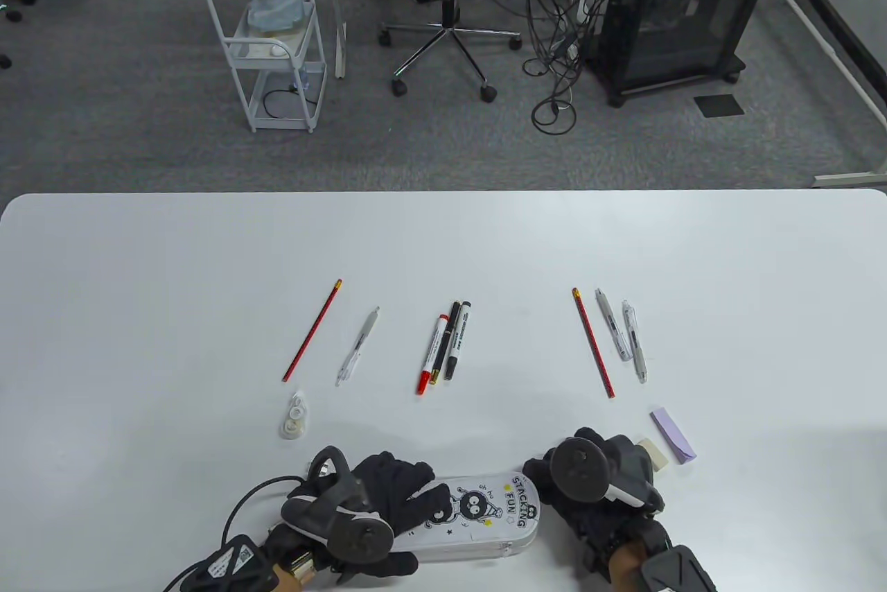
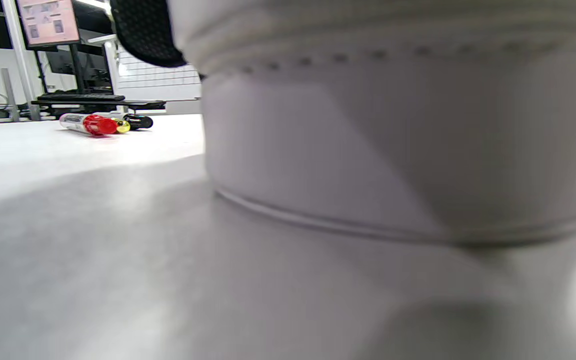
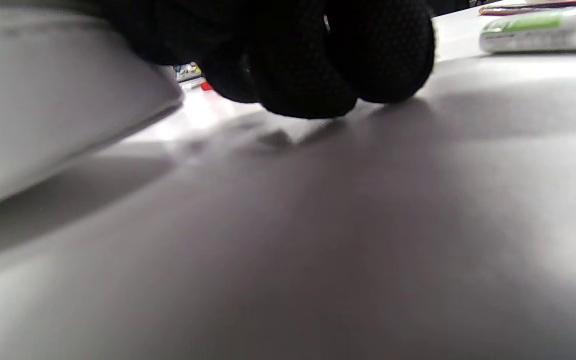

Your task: Pack double-layer zippered pencil case

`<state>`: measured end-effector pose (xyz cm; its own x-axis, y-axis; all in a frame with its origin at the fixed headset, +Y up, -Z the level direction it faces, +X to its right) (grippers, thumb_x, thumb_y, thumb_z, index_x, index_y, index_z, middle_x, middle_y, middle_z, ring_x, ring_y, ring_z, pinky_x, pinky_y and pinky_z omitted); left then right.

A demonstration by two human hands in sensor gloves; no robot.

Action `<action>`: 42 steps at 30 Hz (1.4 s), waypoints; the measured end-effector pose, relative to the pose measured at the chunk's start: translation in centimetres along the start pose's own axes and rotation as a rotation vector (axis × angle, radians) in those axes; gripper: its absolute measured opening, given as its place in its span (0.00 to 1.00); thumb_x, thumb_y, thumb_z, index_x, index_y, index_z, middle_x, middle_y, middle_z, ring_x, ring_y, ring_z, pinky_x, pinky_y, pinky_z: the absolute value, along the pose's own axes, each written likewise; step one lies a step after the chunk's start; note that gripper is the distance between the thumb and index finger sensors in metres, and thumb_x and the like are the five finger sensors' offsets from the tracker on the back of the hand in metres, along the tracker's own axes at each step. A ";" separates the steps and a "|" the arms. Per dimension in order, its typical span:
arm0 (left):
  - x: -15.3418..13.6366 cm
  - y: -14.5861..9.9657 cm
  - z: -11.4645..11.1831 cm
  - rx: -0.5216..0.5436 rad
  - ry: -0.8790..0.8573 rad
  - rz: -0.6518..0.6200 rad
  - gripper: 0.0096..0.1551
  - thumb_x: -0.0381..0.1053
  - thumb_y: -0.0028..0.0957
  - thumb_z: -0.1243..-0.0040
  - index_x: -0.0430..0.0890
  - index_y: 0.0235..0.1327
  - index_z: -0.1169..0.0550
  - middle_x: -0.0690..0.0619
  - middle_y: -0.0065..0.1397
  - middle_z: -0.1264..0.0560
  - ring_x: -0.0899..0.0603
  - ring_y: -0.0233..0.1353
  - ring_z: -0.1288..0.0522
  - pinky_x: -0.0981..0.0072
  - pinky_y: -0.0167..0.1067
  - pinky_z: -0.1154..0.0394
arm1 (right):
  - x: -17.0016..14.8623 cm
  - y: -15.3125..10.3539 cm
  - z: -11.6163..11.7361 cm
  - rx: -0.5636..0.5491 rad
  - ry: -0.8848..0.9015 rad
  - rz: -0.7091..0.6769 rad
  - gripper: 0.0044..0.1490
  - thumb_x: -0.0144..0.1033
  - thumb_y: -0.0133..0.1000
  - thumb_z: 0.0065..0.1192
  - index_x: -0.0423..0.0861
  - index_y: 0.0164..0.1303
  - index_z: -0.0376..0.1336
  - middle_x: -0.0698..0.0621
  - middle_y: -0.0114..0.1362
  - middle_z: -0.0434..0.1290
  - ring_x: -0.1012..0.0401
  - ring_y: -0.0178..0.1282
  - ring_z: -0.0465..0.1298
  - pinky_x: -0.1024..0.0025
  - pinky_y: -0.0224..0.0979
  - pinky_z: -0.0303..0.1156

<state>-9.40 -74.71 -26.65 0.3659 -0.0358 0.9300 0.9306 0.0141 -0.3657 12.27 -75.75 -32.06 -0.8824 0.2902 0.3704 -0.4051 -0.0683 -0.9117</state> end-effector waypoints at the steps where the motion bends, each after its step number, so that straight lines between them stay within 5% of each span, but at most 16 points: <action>1: 0.0 0.0 0.0 0.000 0.001 -0.012 0.54 0.82 0.37 0.52 0.53 0.72 0.46 0.35 0.75 0.34 0.31 0.67 0.24 0.40 0.65 0.29 | 0.1 0.2 0.0 0.006 -0.018 -0.001 0.29 0.45 0.43 0.65 0.55 0.56 0.72 0.53 0.49 0.81 0.54 0.56 0.77 0.46 0.80 0.51; 7: 0.4 0.4 -0.1 -0.016 0.041 -0.047 0.53 0.82 0.37 0.55 0.54 0.71 0.47 0.36 0.75 0.35 0.32 0.67 0.24 0.41 0.64 0.28 | -0.1 1.2 0.7 0.085 0.066 0.038 0.29 0.43 0.44 0.66 0.54 0.58 0.72 0.51 0.49 0.80 0.51 0.55 0.74 0.46 0.82 0.48; 13: 1.1 1.4 -0.7 -0.064 0.087 -0.128 0.53 0.82 0.34 0.56 0.63 0.70 0.54 0.44 0.82 0.43 0.35 0.75 0.31 0.42 0.67 0.32 | 4.8 1.5 3.0 0.193 0.127 -0.121 0.30 0.45 0.44 0.66 0.55 0.59 0.71 0.47 0.47 0.78 0.49 0.52 0.72 0.45 0.82 0.48; 18: 1.9 1.6 -0.2 -0.008 0.250 -0.103 0.55 0.84 0.28 0.60 0.68 0.71 0.55 0.49 0.83 0.42 0.36 0.80 0.34 0.40 0.71 0.36 | 8.0 1.2 3.4 0.138 -0.204 -0.147 0.30 0.47 0.43 0.64 0.55 0.58 0.69 0.52 0.45 0.78 0.51 0.54 0.74 0.46 0.82 0.49; 21: 0.9 1.1 0.6 0.028 0.278 0.024 0.53 0.81 0.34 0.56 0.63 0.74 0.50 0.50 0.85 0.43 0.33 0.81 0.37 0.37 0.72 0.39 | 6.8 0.9 2.5 0.060 -0.210 -0.116 0.30 0.48 0.43 0.65 0.53 0.56 0.71 0.53 0.46 0.80 0.52 0.53 0.76 0.46 0.79 0.54; 24: -0.4 0.3 2.7 0.099 0.342 0.217 0.44 0.72 0.48 0.49 0.57 0.74 0.44 0.47 0.79 0.34 0.35 0.73 0.28 0.43 0.67 0.32 | 5.7 0.3 1.6 0.013 -0.241 -0.098 0.30 0.50 0.44 0.65 0.51 0.54 0.73 0.53 0.45 0.82 0.52 0.52 0.78 0.46 0.76 0.58; 26: -1.7 -0.7 4.7 0.168 0.346 0.451 0.38 0.69 0.52 0.51 0.52 0.72 0.36 0.49 0.69 0.21 0.38 0.60 0.16 0.50 0.54 0.22 | 5.7 0.1 1.4 0.023 -0.232 -0.099 0.30 0.50 0.45 0.65 0.50 0.53 0.74 0.53 0.45 0.83 0.52 0.51 0.79 0.47 0.75 0.60; 27: -2.6 -1.6 5.7 0.196 0.231 0.599 0.39 0.69 0.51 0.52 0.50 0.71 0.34 0.51 0.63 0.17 0.41 0.55 0.12 0.54 0.49 0.18 | 5.9 0.0 1.5 0.043 -0.218 -0.102 0.30 0.51 0.45 0.65 0.49 0.53 0.74 0.53 0.44 0.83 0.52 0.50 0.79 0.47 0.74 0.61; 29: -3.2 -2.1 5.8 0.177 -0.058 0.669 0.42 0.72 0.50 0.53 0.48 0.71 0.33 0.50 0.61 0.14 0.41 0.52 0.10 0.54 0.46 0.16 | 6.7 0.0 1.8 0.065 -0.213 -0.121 0.30 0.51 0.45 0.65 0.48 0.53 0.74 0.52 0.44 0.83 0.52 0.50 0.79 0.47 0.74 0.61; 31: -2.6 -1.5 4.1 0.095 -0.347 0.631 0.49 0.77 0.49 0.55 0.46 0.74 0.39 0.45 0.67 0.18 0.38 0.57 0.13 0.51 0.49 0.18 | 7.9 -0.1 2.2 0.077 -0.238 -0.141 0.30 0.51 0.46 0.65 0.47 0.53 0.74 0.53 0.44 0.83 0.52 0.50 0.80 0.48 0.73 0.62; 33: -1.7 -0.6 2.7 0.038 -0.444 0.606 0.54 0.81 0.45 0.58 0.47 0.75 0.45 0.33 0.71 0.27 0.37 0.61 0.15 0.50 0.52 0.19 | 9.0 -0.1 2.6 0.081 -0.228 -0.159 0.30 0.51 0.46 0.65 0.46 0.51 0.74 0.54 0.43 0.83 0.53 0.49 0.80 0.48 0.73 0.62; 37: -1.4 0.4 2.0 -0.030 -0.272 0.598 0.59 0.85 0.42 0.74 0.47 0.77 0.55 0.34 0.77 0.36 0.38 0.65 0.18 0.55 0.57 0.20 | 10.5 -0.1 3.2 0.094 -0.196 -0.158 0.31 0.51 0.47 0.65 0.40 0.48 0.74 0.53 0.41 0.84 0.53 0.47 0.81 0.49 0.72 0.64; 42: -0.1 1.7 -0.3 -0.195 -0.315 0.543 0.64 0.89 0.40 0.81 0.47 0.76 0.67 0.26 0.80 0.56 0.27 0.77 0.34 0.44 0.69 0.31 | 10.6 -0.1 3.4 0.095 -0.147 -0.151 0.31 0.50 0.47 0.65 0.38 0.47 0.75 0.52 0.40 0.84 0.53 0.45 0.81 0.50 0.71 0.65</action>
Point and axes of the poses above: the tracker on the back of each hand, its own x axis roughly to the thumb side, its own y axis roughly from the wrist to the fingertips, z = x × y, the point moved 5 cm from there along y, roughly from the wrist to the fingertips
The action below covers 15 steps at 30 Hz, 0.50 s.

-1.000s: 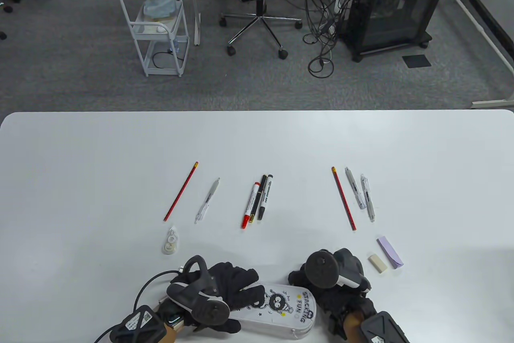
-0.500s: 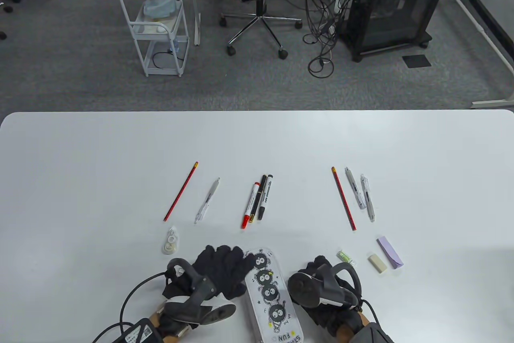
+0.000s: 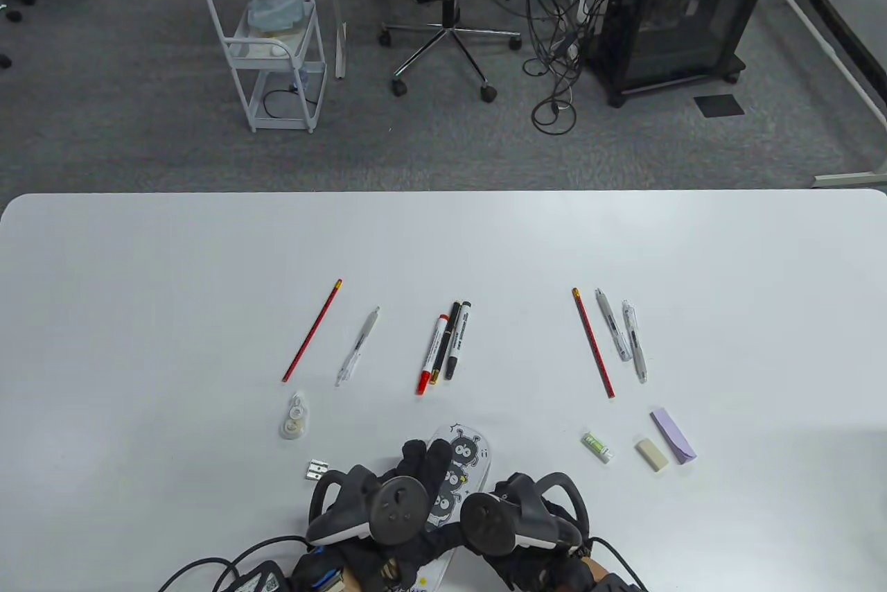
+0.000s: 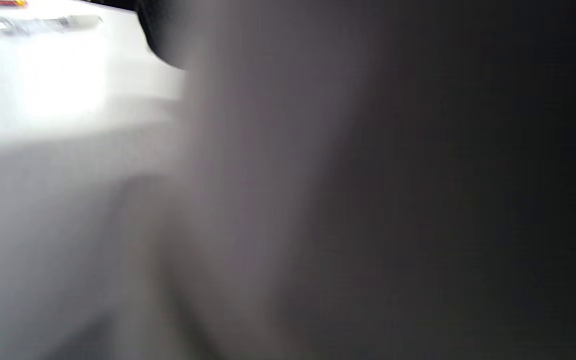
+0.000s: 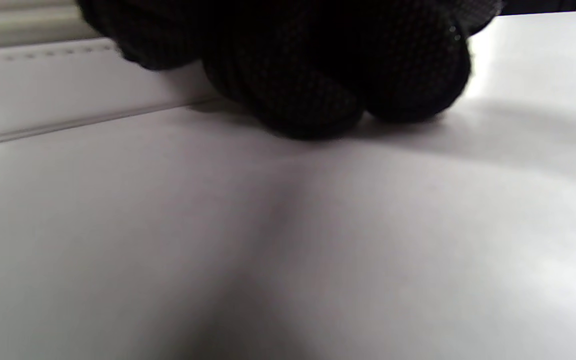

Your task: Pack double-layer zippered pencil case

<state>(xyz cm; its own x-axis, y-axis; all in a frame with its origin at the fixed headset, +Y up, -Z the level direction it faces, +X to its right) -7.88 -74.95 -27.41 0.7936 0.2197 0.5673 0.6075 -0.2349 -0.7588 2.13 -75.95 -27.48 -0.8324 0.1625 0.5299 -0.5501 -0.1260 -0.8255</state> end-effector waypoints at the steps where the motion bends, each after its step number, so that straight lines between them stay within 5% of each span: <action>1: 0.2 0.2 -0.5 -0.031 0.008 -0.001 0.64 0.89 0.39 0.80 0.48 0.75 0.69 0.25 0.80 0.62 0.25 0.79 0.39 0.41 0.71 0.34 | -0.1 0.0 0.1 0.004 0.016 0.006 0.31 0.50 0.47 0.66 0.38 0.47 0.74 0.51 0.40 0.84 0.52 0.45 0.80 0.50 0.71 0.65; 3: 0.5 0.6 -1.4 -0.069 0.035 0.023 0.66 0.90 0.39 0.75 0.49 0.73 0.71 0.26 0.78 0.70 0.24 0.80 0.46 0.37 0.73 0.40 | -0.3 0.1 0.1 -0.003 0.036 0.014 0.31 0.50 0.47 0.66 0.38 0.47 0.74 0.51 0.39 0.83 0.52 0.44 0.80 0.50 0.71 0.65; 9: 0.3 0.7 -1.5 -0.067 0.103 0.015 0.66 0.89 0.45 0.61 0.51 0.73 0.71 0.27 0.79 0.71 0.25 0.82 0.47 0.36 0.74 0.41 | -1.5 0.0 -0.4 -0.051 0.025 0.073 0.30 0.50 0.47 0.65 0.40 0.48 0.75 0.53 0.40 0.84 0.53 0.45 0.80 0.49 0.72 0.64; 13: 0.5 0.8 -1.6 -0.115 0.274 0.019 0.65 0.87 0.45 0.59 0.51 0.74 0.69 0.29 0.80 0.70 0.27 0.83 0.47 0.35 0.74 0.42 | -5.9 0.3 -1.5 -0.119 -0.204 0.269 0.29 0.51 0.47 0.63 0.45 0.50 0.74 0.54 0.42 0.82 0.54 0.48 0.79 0.49 0.73 0.62; 15: 0.5 0.7 -1.3 -0.089 0.300 0.021 0.65 0.87 0.42 0.57 0.54 0.75 0.67 0.33 0.82 0.68 0.29 0.83 0.45 0.34 0.74 0.42 | -7.7 0.0 -1.5 -0.100 -0.063 0.308 0.29 0.51 0.47 0.62 0.44 0.50 0.73 0.54 0.42 0.81 0.53 0.48 0.79 0.48 0.73 0.62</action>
Point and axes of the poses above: the tracker on the back of each hand, its own x axis roughly to the thumb side, its own y axis roughly from the wrist to the fingertips, z = x × y, the point moved 5 cm from there along y, roughly from the wrist to the fingertips
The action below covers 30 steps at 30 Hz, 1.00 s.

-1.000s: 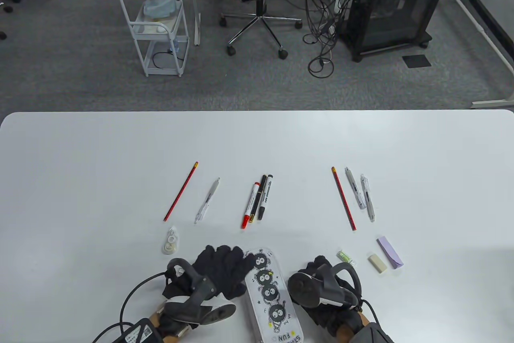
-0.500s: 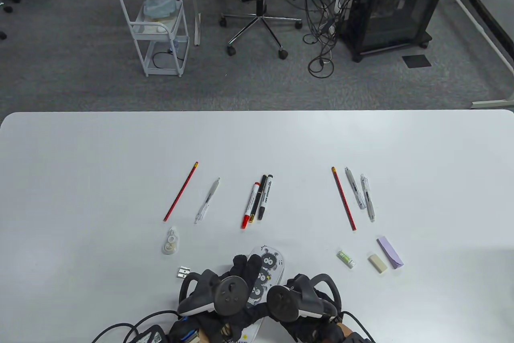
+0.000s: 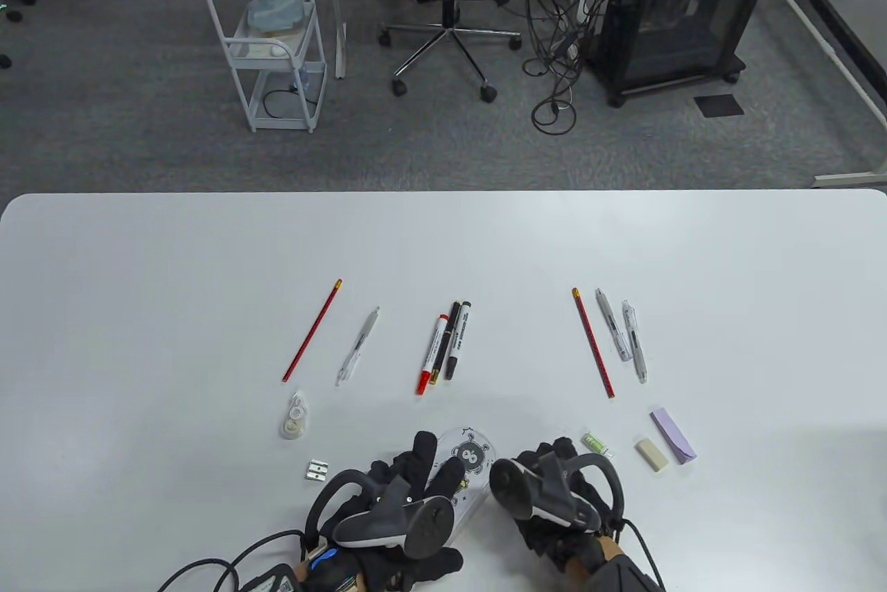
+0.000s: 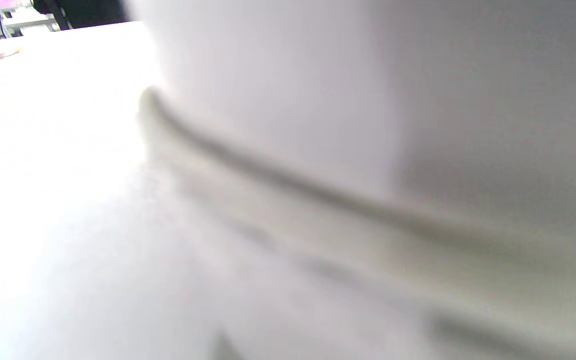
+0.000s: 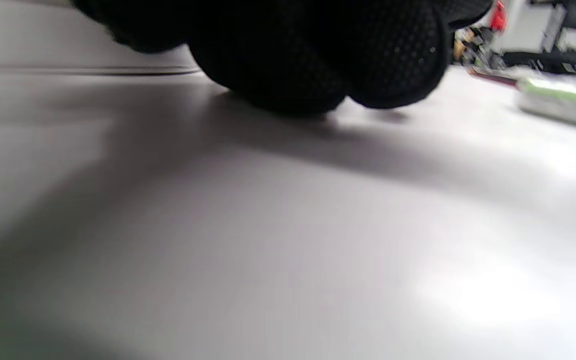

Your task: Pack double-layer zippered pencil case

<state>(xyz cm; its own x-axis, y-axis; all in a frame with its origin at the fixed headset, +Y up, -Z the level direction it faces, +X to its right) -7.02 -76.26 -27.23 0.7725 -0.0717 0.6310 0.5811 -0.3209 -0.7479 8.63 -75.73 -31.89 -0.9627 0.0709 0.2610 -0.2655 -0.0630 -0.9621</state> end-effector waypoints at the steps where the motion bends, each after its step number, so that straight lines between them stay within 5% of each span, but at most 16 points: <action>1: -0.2 -0.1 0.1 0.010 -0.005 0.015 0.65 0.87 0.41 0.55 0.55 0.75 0.66 0.35 0.83 0.66 0.29 0.83 0.44 0.33 0.74 0.42 | -0.3 0.0 0.0 0.002 0.069 0.010 0.29 0.49 0.47 0.64 0.43 0.50 0.74 0.51 0.42 0.82 0.51 0.48 0.78 0.47 0.73 0.61; 7: -1.9 -1.3 1.6 0.192 0.041 0.126 0.62 0.88 0.33 0.48 0.61 0.77 0.51 0.42 0.81 0.38 0.36 0.74 0.27 0.38 0.68 0.31 | -0.2 -0.4 -0.8 -0.056 -0.070 0.020 0.29 0.50 0.46 0.63 0.47 0.51 0.74 0.53 0.45 0.82 0.52 0.51 0.79 0.47 0.74 0.61; 11: -1.2 -1.1 1.4 0.166 0.000 -0.012 0.63 0.84 0.33 0.44 0.57 0.76 0.52 0.38 0.79 0.39 0.37 0.72 0.26 0.39 0.69 0.31 | -1.6 -0.6 -2.0 -0.186 -0.036 0.049 0.28 0.49 0.46 0.61 0.50 0.54 0.73 0.51 0.54 0.77 0.51 0.58 0.74 0.46 0.77 0.55; 17: 0.5 -2.0 1.3 0.250 0.008 -0.378 0.62 0.81 0.32 0.38 0.56 0.76 0.46 0.37 0.80 0.38 0.35 0.72 0.25 0.40 0.70 0.31 | -2.0 -0.7 -1.2 -0.095 0.185 -0.081 0.28 0.48 0.45 0.63 0.54 0.55 0.72 0.53 0.61 0.72 0.52 0.65 0.69 0.45 0.81 0.48; 21: 2.3 -2.2 1.2 0.262 0.114 -0.503 0.61 0.81 0.33 0.37 0.57 0.76 0.46 0.39 0.81 0.38 0.36 0.74 0.25 0.40 0.71 0.31 | 0.0 -0.1 0.1 0.092 0.416 -0.177 0.28 0.44 0.45 0.65 0.53 0.56 0.72 0.52 0.60 0.74 0.51 0.65 0.70 0.44 0.81 0.48; 24: 2.6 -2.2 1.1 0.258 0.155 -0.495 0.60 0.81 0.34 0.39 0.57 0.75 0.47 0.40 0.81 0.39 0.37 0.75 0.25 0.40 0.72 0.32 | 0.5 -0.2 -0.5 0.065 0.237 -0.190 0.28 0.47 0.43 0.63 0.57 0.55 0.73 0.55 0.60 0.75 0.54 0.64 0.72 0.45 0.81 0.50; 30: 2.3 -2.0 1.5 0.295 0.157 -0.359 0.57 0.80 0.34 0.41 0.61 0.75 0.47 0.42 0.84 0.40 0.34 0.77 0.28 0.37 0.71 0.34 | -1.0 0.1 -0.3 0.051 0.299 -0.114 0.29 0.48 0.45 0.63 0.53 0.56 0.72 0.50 0.63 0.74 0.50 0.66 0.71 0.44 0.80 0.50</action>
Point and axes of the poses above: the tracker on the back of each hand, its own x axis roughly to the thumb side, its own y axis roughly from the wrist to the fingertips, z = x × y, the point moved 5 cm from there along y, roughly from the wrist to the fingertips
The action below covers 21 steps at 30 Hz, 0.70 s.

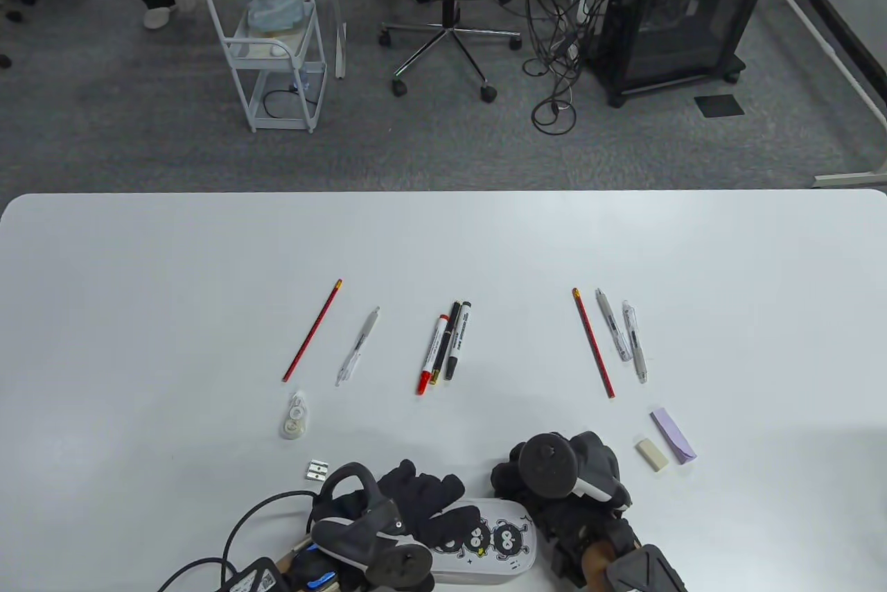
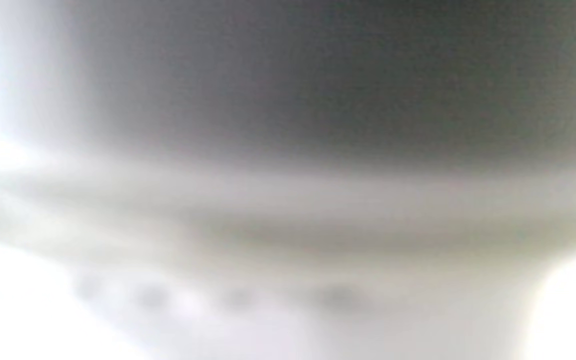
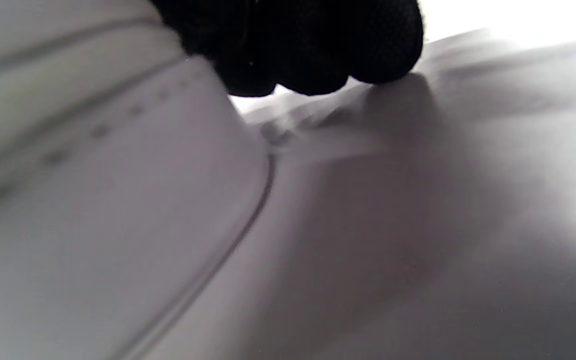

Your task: Pack double-layer zippered pencil case

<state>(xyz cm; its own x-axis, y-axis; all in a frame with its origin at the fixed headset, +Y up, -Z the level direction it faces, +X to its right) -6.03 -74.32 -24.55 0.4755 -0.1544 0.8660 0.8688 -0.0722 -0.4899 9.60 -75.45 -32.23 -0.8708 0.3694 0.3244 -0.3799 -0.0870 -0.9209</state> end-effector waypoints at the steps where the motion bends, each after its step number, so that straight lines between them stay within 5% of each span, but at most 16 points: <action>1: -0.1 0.1 0.2 0.000 0.024 0.038 0.56 0.79 0.36 0.42 0.61 0.75 0.47 0.42 0.84 0.40 0.32 0.78 0.29 0.35 0.71 0.35 | -0.3 -0.2 -0.6 -0.050 -0.042 0.022 0.30 0.49 0.45 0.63 0.53 0.56 0.72 0.50 0.63 0.75 0.50 0.66 0.72 0.43 0.79 0.51; 8: -0.9 -0.7 0.3 -0.137 0.210 0.250 0.65 0.84 0.30 0.44 0.56 0.75 0.52 0.47 0.82 0.46 0.34 0.81 0.40 0.34 0.74 0.42 | -2.4 -2.6 -4.9 -0.223 -0.261 0.157 0.29 0.49 0.45 0.65 0.47 0.51 0.74 0.53 0.44 0.82 0.54 0.46 0.80 0.48 0.69 0.65; 11: -1.3 -0.9 1.0 -0.047 0.149 0.251 0.59 0.80 0.33 0.40 0.53 0.73 0.44 0.46 0.79 0.37 0.35 0.76 0.31 0.40 0.72 0.35 | -3.5 -3.1 -4.8 -0.095 -0.239 0.221 0.30 0.50 0.44 0.68 0.45 0.50 0.75 0.53 0.42 0.83 0.53 0.43 0.81 0.48 0.67 0.67; 14: -2.4 -1.4 2.2 0.024 0.009 0.242 0.49 0.78 0.39 0.45 0.52 0.70 0.36 0.46 0.77 0.31 0.36 0.73 0.25 0.44 0.69 0.29 | -4.4 -3.2 -1.5 0.269 -0.363 0.289 0.42 0.57 0.37 0.70 0.46 0.59 0.71 0.53 0.49 0.82 0.53 0.50 0.81 0.48 0.71 0.65; 17: -4.0 -1.9 2.9 0.115 -0.200 0.235 0.42 0.74 0.45 0.51 0.50 0.68 0.29 0.45 0.75 0.24 0.36 0.71 0.21 0.45 0.66 0.27 | -2.8 -2.2 0.4 0.345 -0.322 0.173 0.53 0.67 0.27 0.66 0.42 0.55 0.71 0.55 0.48 0.83 0.54 0.49 0.82 0.49 0.70 0.67; 21: -6.7 -2.5 3.2 0.236 -0.413 0.292 0.38 0.70 0.48 0.52 0.49 0.61 0.21 0.48 0.67 0.16 0.38 0.64 0.15 0.46 0.63 0.24 | -1.0 -1.4 2.3 0.391 -0.197 0.092 0.50 0.70 0.35 0.55 0.40 0.50 0.70 0.54 0.42 0.82 0.54 0.45 0.81 0.49 0.68 0.67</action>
<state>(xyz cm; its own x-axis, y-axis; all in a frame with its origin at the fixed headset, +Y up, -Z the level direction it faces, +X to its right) -10.94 -69.91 -28.77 0.6744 0.2676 0.6882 0.6778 0.1455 -0.7207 10.31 -77.81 -30.75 -0.9349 0.1639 0.3149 -0.3547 -0.4685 -0.8091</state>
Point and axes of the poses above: the tracker on the back of each hand, its own x axis roughly to the thumb side, its own y axis roughly from the wrist to the fingertips, z = x × y, the point moved 5 cm from there along y, roughly from the wrist to the fingertips
